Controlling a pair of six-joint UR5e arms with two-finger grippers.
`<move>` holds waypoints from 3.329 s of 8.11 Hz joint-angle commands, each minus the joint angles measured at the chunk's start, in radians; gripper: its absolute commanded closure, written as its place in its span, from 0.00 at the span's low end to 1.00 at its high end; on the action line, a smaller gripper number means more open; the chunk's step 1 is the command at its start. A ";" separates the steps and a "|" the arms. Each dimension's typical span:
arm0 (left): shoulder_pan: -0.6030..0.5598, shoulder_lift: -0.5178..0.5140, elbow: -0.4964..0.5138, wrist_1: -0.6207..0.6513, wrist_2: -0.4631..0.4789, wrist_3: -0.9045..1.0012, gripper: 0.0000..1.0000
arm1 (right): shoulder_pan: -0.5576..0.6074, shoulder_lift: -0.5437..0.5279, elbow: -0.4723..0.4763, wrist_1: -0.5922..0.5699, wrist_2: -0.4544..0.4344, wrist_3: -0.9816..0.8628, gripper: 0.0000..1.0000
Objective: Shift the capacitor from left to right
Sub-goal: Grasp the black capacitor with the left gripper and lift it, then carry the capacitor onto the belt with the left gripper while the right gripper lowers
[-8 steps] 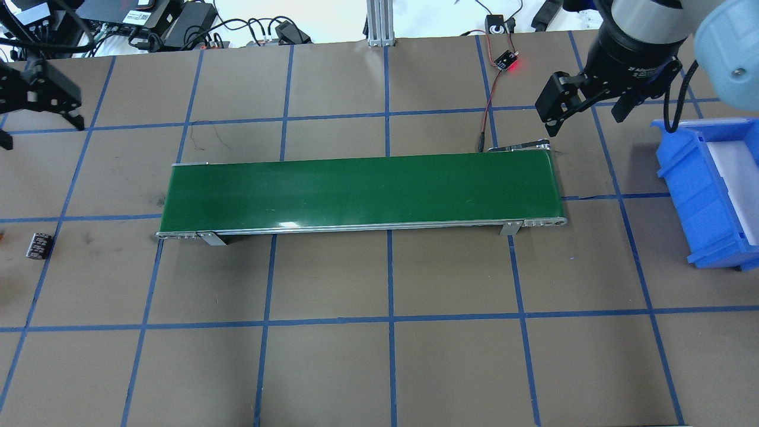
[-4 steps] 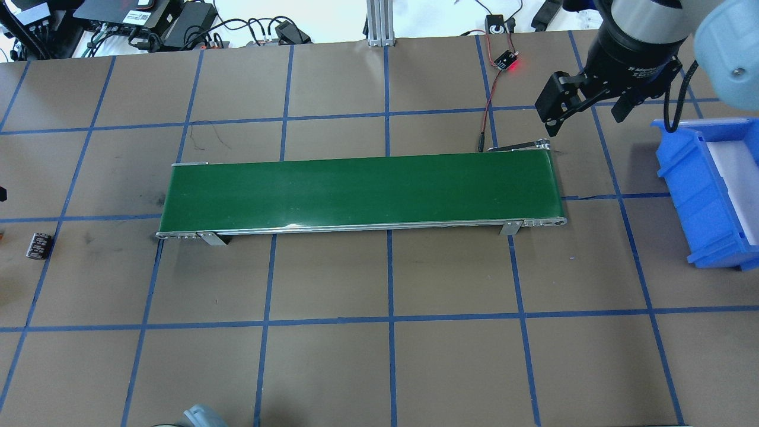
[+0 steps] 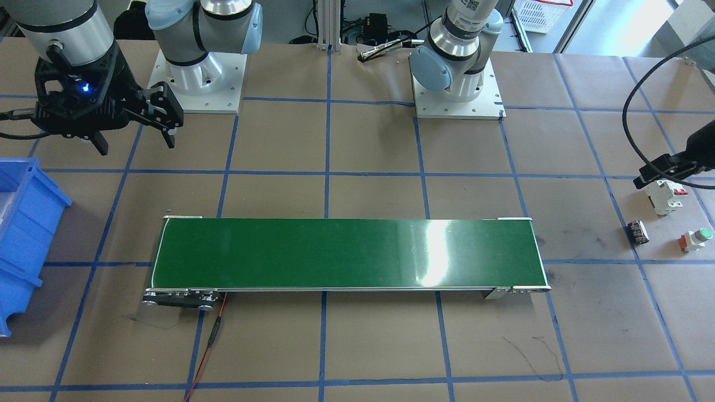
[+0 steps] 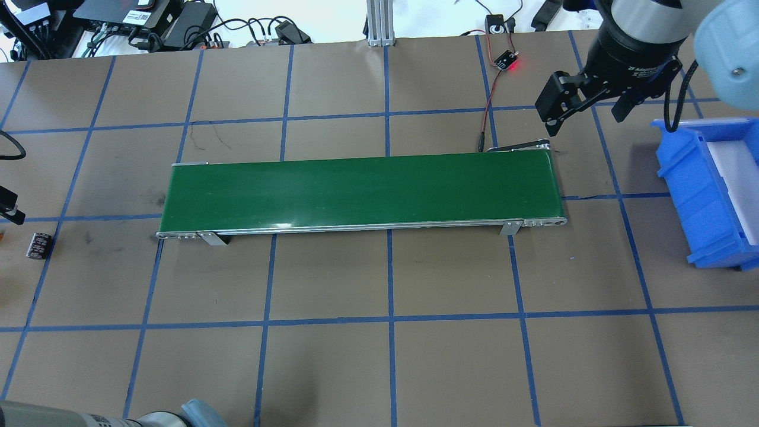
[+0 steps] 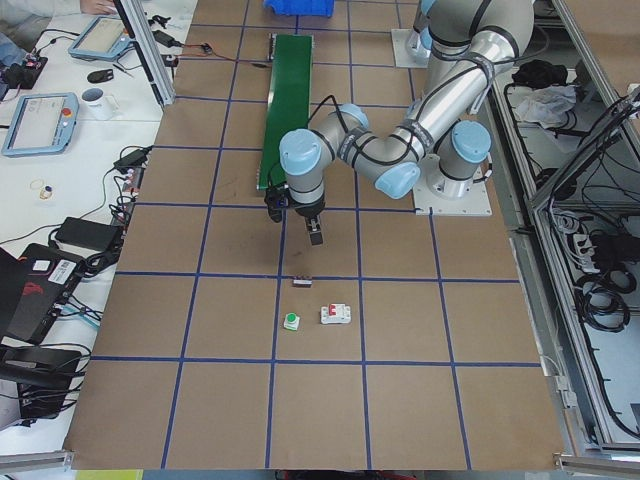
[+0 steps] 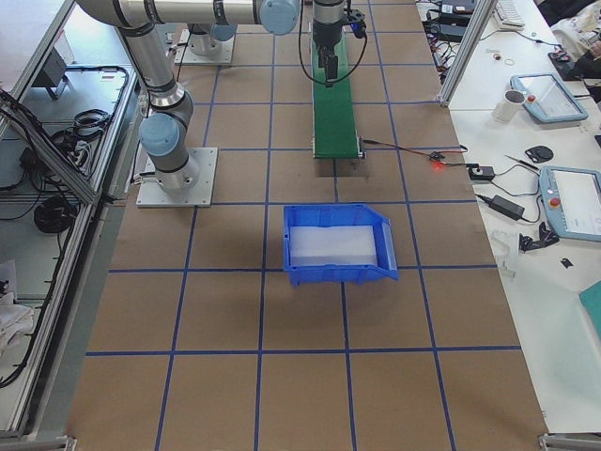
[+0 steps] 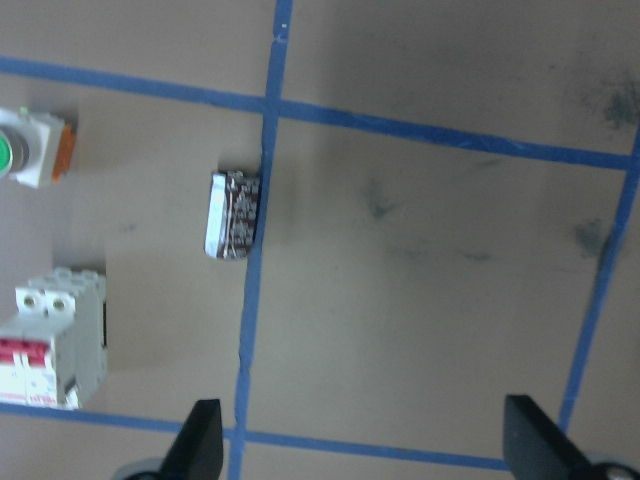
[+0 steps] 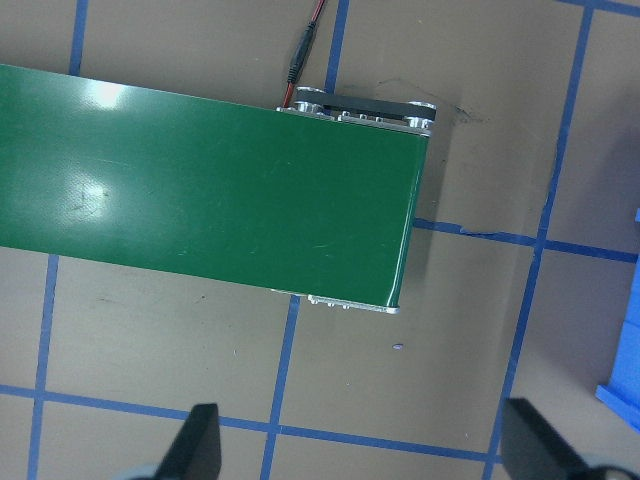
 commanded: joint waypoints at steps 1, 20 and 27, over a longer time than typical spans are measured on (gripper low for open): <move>0.012 -0.134 0.000 0.250 0.006 0.248 0.00 | 0.000 0.000 0.000 -0.001 -0.001 0.001 0.00; 0.055 -0.054 -0.024 0.024 -0.026 0.267 1.00 | 0.000 0.070 0.041 -0.039 0.155 0.019 0.00; -0.479 0.020 -0.022 -0.034 -0.043 -0.285 1.00 | 0.000 0.267 0.051 -0.148 0.192 0.047 0.00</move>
